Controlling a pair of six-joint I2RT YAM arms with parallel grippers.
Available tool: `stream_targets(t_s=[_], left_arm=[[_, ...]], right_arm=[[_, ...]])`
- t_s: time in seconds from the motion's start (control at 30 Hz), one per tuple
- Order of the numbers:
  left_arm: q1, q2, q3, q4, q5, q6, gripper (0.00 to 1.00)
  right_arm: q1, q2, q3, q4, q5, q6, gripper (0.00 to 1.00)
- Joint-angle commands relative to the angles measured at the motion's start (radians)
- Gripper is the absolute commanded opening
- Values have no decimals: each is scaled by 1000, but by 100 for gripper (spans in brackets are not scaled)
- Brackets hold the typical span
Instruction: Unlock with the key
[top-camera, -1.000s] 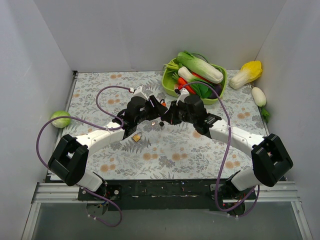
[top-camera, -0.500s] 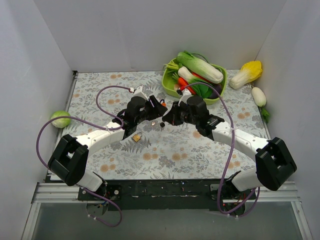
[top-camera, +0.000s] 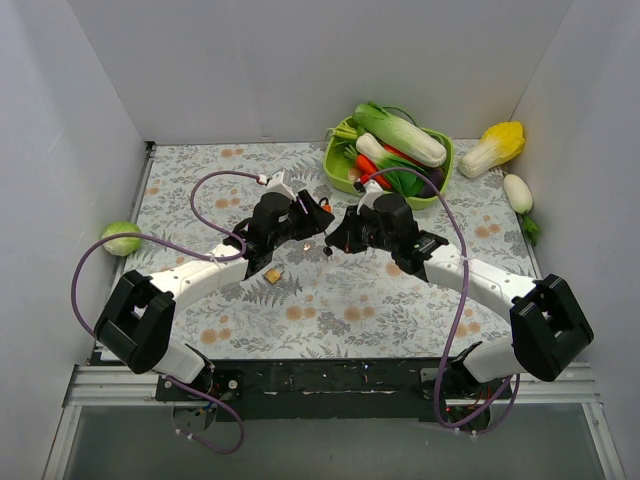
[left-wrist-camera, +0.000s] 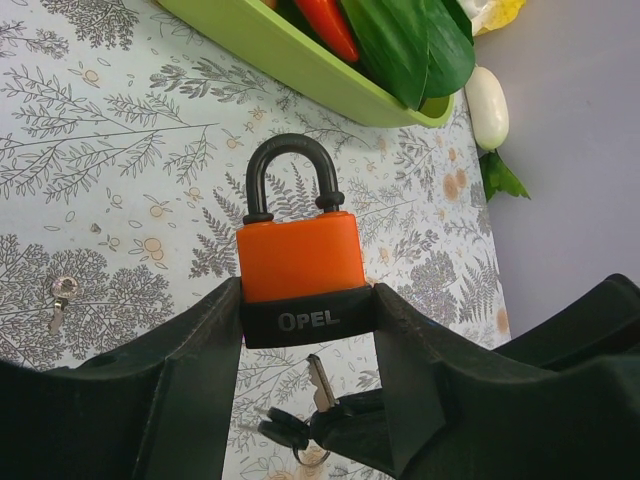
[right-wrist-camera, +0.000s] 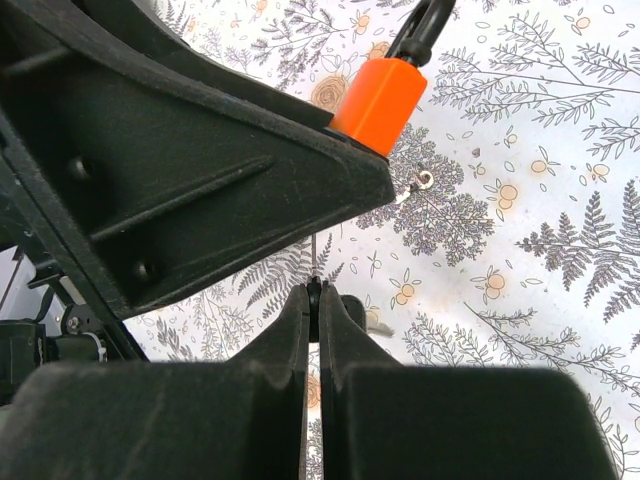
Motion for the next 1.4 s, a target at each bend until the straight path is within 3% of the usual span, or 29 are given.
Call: stream_targets(t_s=[0.0, 1.37], left_arm=[[-4, -75, 29, 38, -15, 16, 0], [-6, -63, 21, 48, 5, 7, 0]], right_arm=[[1, -15, 8, 19, 22, 5, 1], [-16, 23, 54, 61, 120, -14, 1]])
